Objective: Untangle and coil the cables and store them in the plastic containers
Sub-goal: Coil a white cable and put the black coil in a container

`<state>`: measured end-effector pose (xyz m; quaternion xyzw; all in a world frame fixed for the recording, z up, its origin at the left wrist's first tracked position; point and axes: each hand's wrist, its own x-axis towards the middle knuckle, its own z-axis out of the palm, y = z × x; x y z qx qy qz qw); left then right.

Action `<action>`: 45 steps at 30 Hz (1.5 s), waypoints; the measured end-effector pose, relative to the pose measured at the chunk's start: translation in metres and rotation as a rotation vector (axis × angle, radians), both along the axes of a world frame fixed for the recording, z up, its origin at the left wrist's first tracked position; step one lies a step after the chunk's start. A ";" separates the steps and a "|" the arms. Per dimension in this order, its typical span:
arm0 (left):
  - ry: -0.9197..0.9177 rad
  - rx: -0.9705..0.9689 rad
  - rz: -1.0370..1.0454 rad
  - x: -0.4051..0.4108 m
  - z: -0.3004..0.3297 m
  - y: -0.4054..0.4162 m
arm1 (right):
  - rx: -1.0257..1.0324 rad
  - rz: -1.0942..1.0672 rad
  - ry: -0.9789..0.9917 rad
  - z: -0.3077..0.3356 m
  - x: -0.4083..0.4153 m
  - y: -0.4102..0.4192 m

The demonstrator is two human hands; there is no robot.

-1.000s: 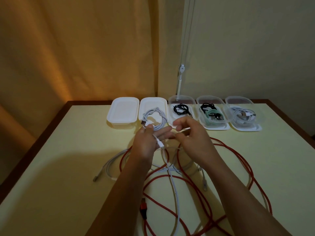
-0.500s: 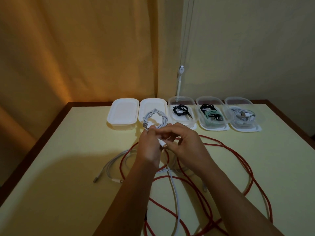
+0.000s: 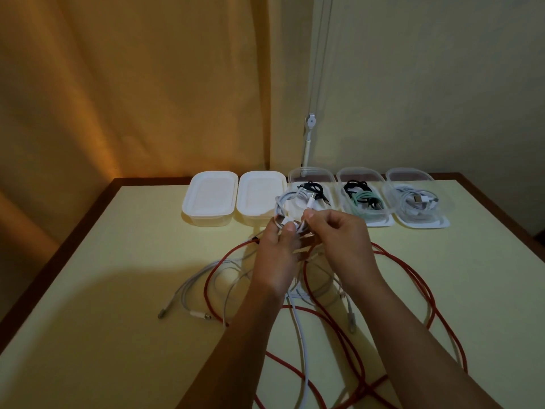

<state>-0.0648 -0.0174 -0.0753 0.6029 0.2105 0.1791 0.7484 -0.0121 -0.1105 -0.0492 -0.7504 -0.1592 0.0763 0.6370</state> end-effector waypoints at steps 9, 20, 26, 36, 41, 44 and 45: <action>-0.023 0.270 0.101 -0.004 -0.008 -0.016 | 0.003 0.048 0.088 0.006 0.004 -0.011; 0.013 0.398 0.136 -0.006 -0.012 -0.020 | -0.068 0.015 0.145 0.003 0.005 -0.010; -0.041 0.520 0.160 -0.007 -0.007 -0.022 | -0.027 -0.245 0.059 0.003 -0.003 -0.002; -0.048 0.339 0.089 -0.009 0.002 -0.014 | -0.111 -0.235 -0.012 -0.005 0.001 -0.001; -0.038 0.202 0.118 -0.006 0.007 -0.001 | -0.027 -0.240 -0.008 -0.002 0.003 -0.003; -0.028 0.132 0.094 -0.008 0.009 0.004 | -0.001 -0.211 0.041 -0.002 0.007 -0.005; -0.022 0.116 0.077 -0.008 0.009 0.004 | -0.020 -0.173 0.052 -0.003 0.007 -0.005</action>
